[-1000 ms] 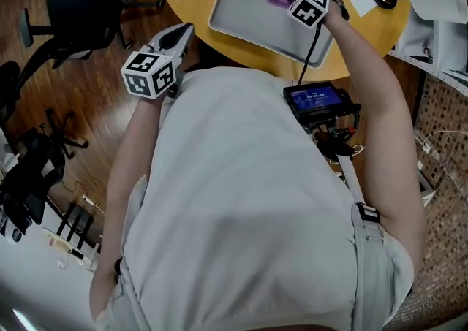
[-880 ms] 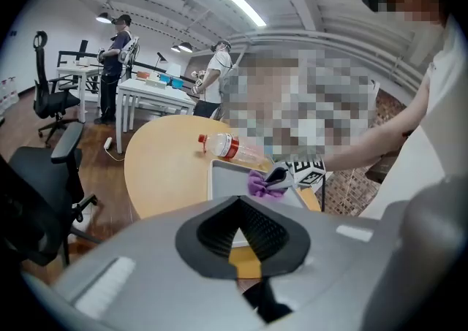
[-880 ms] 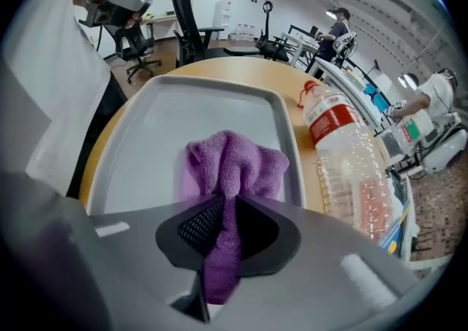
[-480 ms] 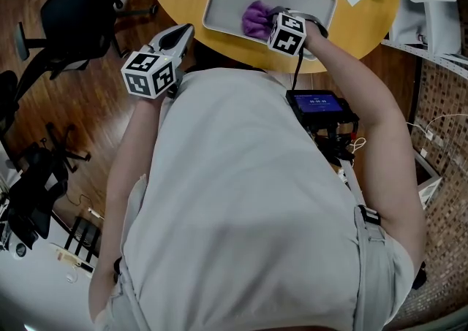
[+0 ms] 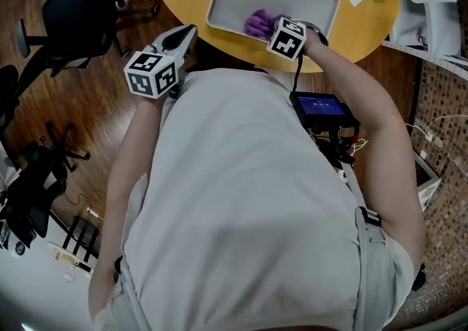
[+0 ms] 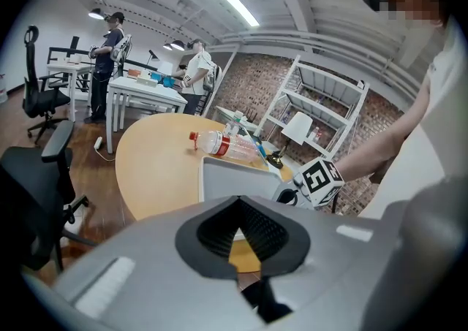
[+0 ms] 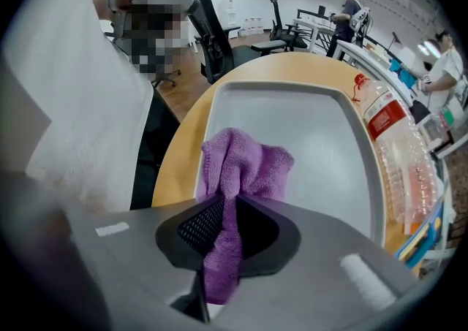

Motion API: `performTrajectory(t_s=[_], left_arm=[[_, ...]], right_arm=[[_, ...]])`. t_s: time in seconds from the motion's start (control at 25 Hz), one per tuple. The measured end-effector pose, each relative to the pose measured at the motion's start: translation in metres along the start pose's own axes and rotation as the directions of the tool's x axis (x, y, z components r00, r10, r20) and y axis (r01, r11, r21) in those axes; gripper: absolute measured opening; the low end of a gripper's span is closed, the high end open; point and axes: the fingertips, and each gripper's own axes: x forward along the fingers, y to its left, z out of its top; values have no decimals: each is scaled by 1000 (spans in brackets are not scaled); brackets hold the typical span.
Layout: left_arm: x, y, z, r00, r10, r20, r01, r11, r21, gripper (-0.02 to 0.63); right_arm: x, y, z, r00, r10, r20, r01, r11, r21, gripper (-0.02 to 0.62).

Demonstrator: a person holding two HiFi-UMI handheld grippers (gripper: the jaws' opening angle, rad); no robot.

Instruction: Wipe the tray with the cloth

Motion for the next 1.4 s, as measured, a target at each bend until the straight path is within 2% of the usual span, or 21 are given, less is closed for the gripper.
performTrajectory(t_s=[0.16,0.44,0.6,0.76,0.92,1.16,1.4], left_arm=[[4,9,-3,1000,16,-7,-16,1000,-4,0],[-5,4,-15,999,35,-10,-36,999,-19,0],[-9,-1,-14,999,46,-15,-46,999,10,0],[-6,-2,-5,999,47,-12,-47,998,34,0],[-14,0,1,997,72,9,-72,997,29,0],[-25,1,-3,995,98,18,-98,995,3,0],[-29,3,-7,993,119,22,-118,993,-19,0]], right_arm=[[10,-12,4,1000,-3,-28,1,998,-66,51],[12,-4,28,999,-36,24,40,987,-158,51],[14,-1,47,996,-57,65,71,970,-234,49],[12,-4,49,997,27,71,-3,947,-322,51],[5,-14,49,993,89,73,-61,945,-322,54],[-9,-52,53,996,36,79,-8,947,-322,55],[-18,-101,59,996,-62,69,81,945,-316,55]])
